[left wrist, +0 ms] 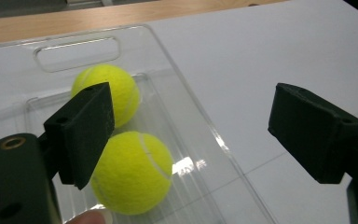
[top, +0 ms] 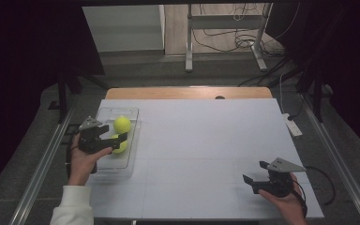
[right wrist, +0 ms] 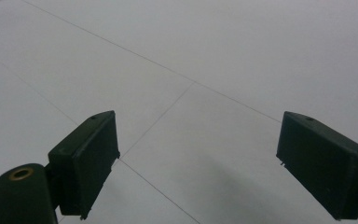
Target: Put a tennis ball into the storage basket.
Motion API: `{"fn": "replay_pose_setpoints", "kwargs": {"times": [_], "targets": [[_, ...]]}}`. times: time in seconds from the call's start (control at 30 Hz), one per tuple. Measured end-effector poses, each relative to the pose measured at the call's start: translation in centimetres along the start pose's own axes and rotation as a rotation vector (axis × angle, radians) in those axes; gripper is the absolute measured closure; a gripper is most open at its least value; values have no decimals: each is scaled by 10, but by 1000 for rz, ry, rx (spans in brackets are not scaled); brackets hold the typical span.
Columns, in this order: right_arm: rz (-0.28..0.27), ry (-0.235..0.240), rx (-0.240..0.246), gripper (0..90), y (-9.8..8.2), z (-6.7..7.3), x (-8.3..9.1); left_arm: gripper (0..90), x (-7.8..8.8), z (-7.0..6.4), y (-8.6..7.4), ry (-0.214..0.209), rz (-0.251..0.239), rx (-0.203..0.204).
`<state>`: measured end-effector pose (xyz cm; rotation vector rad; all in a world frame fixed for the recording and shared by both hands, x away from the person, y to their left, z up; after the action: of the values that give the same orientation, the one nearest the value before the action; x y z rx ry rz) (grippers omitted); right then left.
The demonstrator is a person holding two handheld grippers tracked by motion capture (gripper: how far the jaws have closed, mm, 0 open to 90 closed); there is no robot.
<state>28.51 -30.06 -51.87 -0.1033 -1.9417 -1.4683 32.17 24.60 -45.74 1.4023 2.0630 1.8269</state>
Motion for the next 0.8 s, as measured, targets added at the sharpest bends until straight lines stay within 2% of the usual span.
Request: {"fn": "replay_pose_setpoints", "kwargs": {"times": [0.23,0.47,0.57,0.8], "targets": [[-8,-3,-3,131,1,-1,2,146,7,-17,-14,-34,-16,-31],[-10,-2,2,131,1,1,2,138,6,-31,-27,-65,-5,-58],[-9,-5,4,131,1,1,2,131,6,-38,-30,-87,-14,-63],[-14,-4,4,132,2,2,3,125,1,-54,-40,-105,-12,-116]]}}
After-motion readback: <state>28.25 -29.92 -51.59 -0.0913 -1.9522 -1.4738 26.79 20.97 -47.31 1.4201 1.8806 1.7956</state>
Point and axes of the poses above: each handheld gripper's, and its own axes: x roughly backward along the jaws, y roughly out of its top, z roughly to its left, the point moved 2 cm from there along -x, roughly forward along the jaws, and after that the axes turned 14 degrees about -y, right-handed, at the moved point
